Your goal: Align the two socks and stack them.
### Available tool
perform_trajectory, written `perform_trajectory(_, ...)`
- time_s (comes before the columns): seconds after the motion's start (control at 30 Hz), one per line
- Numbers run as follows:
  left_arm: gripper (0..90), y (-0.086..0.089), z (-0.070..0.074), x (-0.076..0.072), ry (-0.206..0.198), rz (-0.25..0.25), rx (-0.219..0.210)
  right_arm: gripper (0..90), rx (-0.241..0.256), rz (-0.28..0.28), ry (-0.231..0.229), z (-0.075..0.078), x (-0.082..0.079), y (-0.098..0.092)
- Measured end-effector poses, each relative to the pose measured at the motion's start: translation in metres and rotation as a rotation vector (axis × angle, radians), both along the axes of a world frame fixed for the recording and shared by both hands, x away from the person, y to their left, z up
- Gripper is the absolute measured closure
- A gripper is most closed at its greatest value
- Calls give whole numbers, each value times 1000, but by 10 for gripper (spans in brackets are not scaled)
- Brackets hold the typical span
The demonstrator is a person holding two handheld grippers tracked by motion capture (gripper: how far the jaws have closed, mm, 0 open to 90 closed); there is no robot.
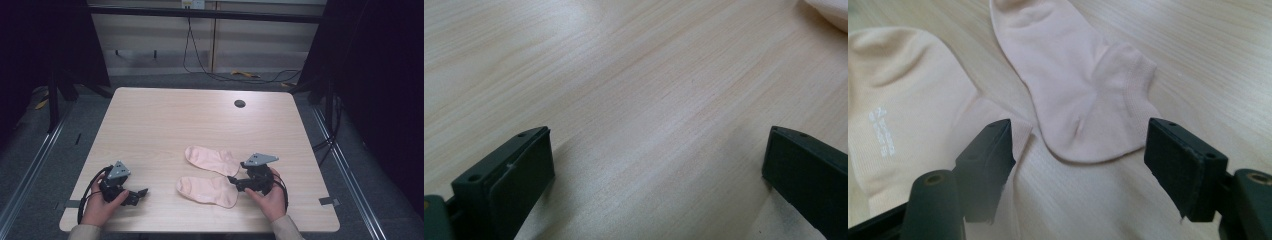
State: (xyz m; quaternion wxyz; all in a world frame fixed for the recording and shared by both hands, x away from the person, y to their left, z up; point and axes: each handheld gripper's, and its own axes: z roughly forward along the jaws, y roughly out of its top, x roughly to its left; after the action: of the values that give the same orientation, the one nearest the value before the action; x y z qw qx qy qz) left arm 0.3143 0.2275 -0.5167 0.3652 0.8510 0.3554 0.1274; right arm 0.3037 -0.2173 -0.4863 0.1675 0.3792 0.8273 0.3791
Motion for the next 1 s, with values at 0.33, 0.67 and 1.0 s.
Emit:
perform_trajectory(0.33,0,0,0,0,1,0,1,299,-10,3,-26,-1,-15,-4)
perform_trajectory(0.67,0,-1,0,0,2,1,-3,333,-28,-9,-47,-1,-25,-7)
perform_trajectory(1.0,68,-14,8,3,-10,-27,25,427,-51,6,-81,-1,-35,-3)
